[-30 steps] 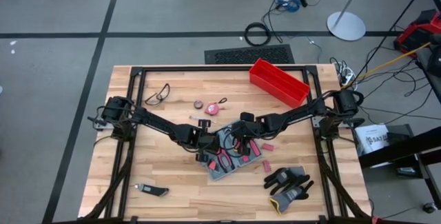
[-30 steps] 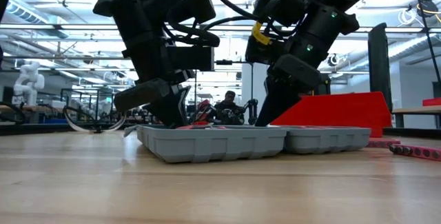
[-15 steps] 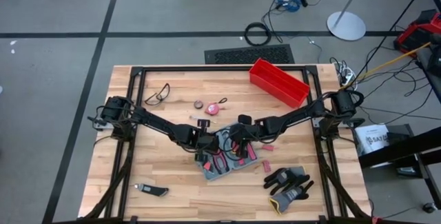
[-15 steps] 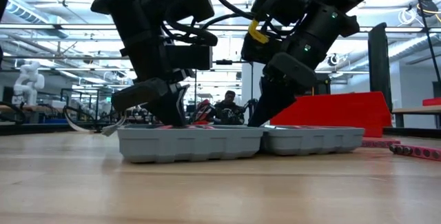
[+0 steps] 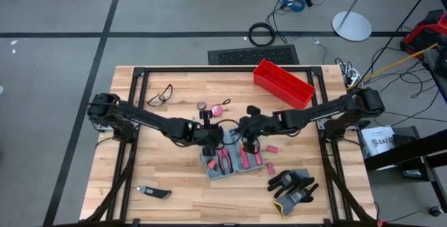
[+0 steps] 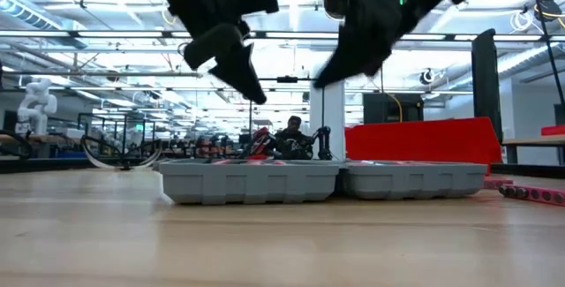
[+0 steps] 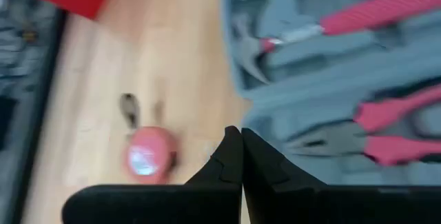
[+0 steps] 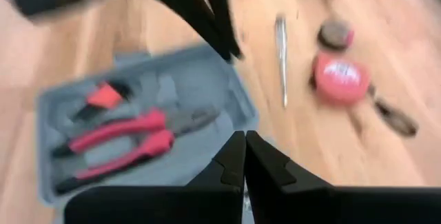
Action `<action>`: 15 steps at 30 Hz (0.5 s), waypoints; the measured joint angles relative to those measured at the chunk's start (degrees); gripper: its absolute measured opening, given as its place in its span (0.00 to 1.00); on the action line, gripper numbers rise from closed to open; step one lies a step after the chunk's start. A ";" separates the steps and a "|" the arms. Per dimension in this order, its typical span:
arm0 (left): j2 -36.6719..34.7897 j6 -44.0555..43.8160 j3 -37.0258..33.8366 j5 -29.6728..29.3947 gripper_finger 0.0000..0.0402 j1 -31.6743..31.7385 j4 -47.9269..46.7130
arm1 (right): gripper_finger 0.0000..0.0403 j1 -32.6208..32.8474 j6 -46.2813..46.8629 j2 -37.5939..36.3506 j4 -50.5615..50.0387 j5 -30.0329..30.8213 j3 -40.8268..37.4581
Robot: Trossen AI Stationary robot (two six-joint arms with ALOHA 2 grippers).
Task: Prefit tool cases
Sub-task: Put the screwdriver bits into the toolbox
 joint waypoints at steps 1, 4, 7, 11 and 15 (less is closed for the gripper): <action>-0.61 -0.16 0.03 -1.31 0.00 0.00 -0.33 | 0.00 0.06 -0.30 -0.82 -0.34 0.06 0.12; -2.73 2.21 0.03 -3.90 0.00 -0.13 -0.33 | 0.00 0.85 -0.30 -3.83 -7.86 0.41 0.06; -4.92 3.56 0.06 -7.44 0.00 -0.05 -0.28 | 0.00 1.93 3.87 -8.36 -18.74 2.11 0.08; -7.44 2.99 0.08 -12.07 0.00 0.54 -0.67 | 0.01 2.82 11.78 -12.77 -33.45 1.75 0.08; -8.51 3.05 0.14 -12.62 0.02 1.99 -0.47 | 0.08 3.86 15.31 -13.53 -41.87 1.49 0.10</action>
